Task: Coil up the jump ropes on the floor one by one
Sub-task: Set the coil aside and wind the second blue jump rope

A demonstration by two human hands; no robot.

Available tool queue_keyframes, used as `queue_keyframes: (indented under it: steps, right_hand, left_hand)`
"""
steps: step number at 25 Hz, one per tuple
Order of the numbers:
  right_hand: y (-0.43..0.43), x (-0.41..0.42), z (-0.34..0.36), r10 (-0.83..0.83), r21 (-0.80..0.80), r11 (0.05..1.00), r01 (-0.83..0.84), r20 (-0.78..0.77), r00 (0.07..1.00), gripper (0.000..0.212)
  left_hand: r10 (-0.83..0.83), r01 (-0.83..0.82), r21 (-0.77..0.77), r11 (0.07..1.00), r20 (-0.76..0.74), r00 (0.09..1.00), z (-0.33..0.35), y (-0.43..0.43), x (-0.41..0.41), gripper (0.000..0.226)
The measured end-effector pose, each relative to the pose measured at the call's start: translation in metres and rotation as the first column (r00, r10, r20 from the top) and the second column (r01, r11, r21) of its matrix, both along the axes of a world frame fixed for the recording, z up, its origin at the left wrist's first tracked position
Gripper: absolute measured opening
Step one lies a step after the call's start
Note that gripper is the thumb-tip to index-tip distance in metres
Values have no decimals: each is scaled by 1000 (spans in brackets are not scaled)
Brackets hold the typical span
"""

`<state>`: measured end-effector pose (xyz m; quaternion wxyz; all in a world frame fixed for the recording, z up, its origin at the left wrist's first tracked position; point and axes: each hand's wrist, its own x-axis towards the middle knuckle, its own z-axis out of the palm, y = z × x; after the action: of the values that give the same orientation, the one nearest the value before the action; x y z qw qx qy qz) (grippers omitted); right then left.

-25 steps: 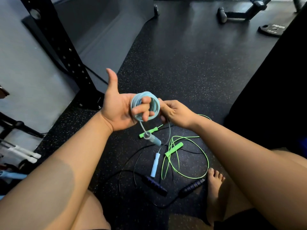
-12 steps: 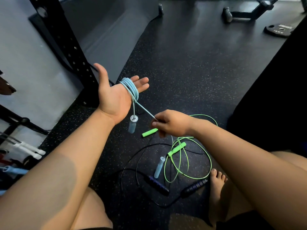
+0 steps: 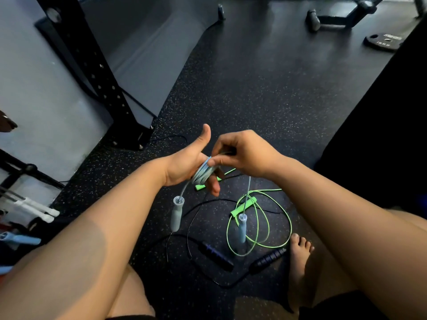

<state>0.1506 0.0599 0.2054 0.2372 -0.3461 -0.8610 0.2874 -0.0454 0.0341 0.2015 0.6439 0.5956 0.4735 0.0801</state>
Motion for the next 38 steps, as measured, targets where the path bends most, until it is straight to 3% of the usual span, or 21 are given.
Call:
queue_keyframes:
  steps: [4,9,11,14,18,21,23,25,27,30,34,36,38]
  right_hand:
    - [12,7,-13,-79,-99,993,71,-82,994,33]
    - [14,10,-18,-196,-277,943,185,-13,981,50]
    - [13,8,-23,-222,-374,903,210,11,975,55]
    - [14,6,-36,-172,-480,859,178,56,983,58]
    - [11,3,-47,-27,-489,864,120,194,981,23]
    - [5,-3,-48,96,-534,843,68,274,957,19]
    - [0,-7,-42,166,-597,801,34,277,946,22]
    - [-3,-10,-34,214,-619,786,-6,263,941,24]
    - [-4,-10,-27,221,-589,807,-40,239,946,25]
    - [-4,-10,-17,156,-511,856,-82,102,983,25]
    - [3,-4,-9,21,-385,922,-36,-44,999,23]
    - [6,-1,-12,1,-357,934,-30,-81,997,19]
    - [8,2,-16,-13,-358,933,-38,-137,990,17]
  left_hand:
    - [16,4,-115,993,176,984,10,1,3,122]
    - [157,-82,-193,978,417,895,22,-1,-1,116]
    - [279,-187,-223,957,529,801,27,0,-5,116]
    - [417,-301,-291,908,703,577,32,2,-12,116]
    - [530,-473,-372,799,807,260,33,1,-14,112]
    - [545,-599,-352,720,820,174,32,4,-15,113]
    - [544,-677,-289,677,816,197,30,7,-16,111]
    - [590,-770,-152,619,738,329,25,9,-15,110]
    - [668,-812,86,578,521,531,17,12,-12,108]
    - [640,-646,297,703,134,757,6,12,-8,106]
    - [316,-301,127,945,-124,941,6,2,-5,124]
    - [185,-185,6,983,-98,978,9,-1,-3,124]
    - [168,-167,-105,980,2,986,13,1,-4,120]
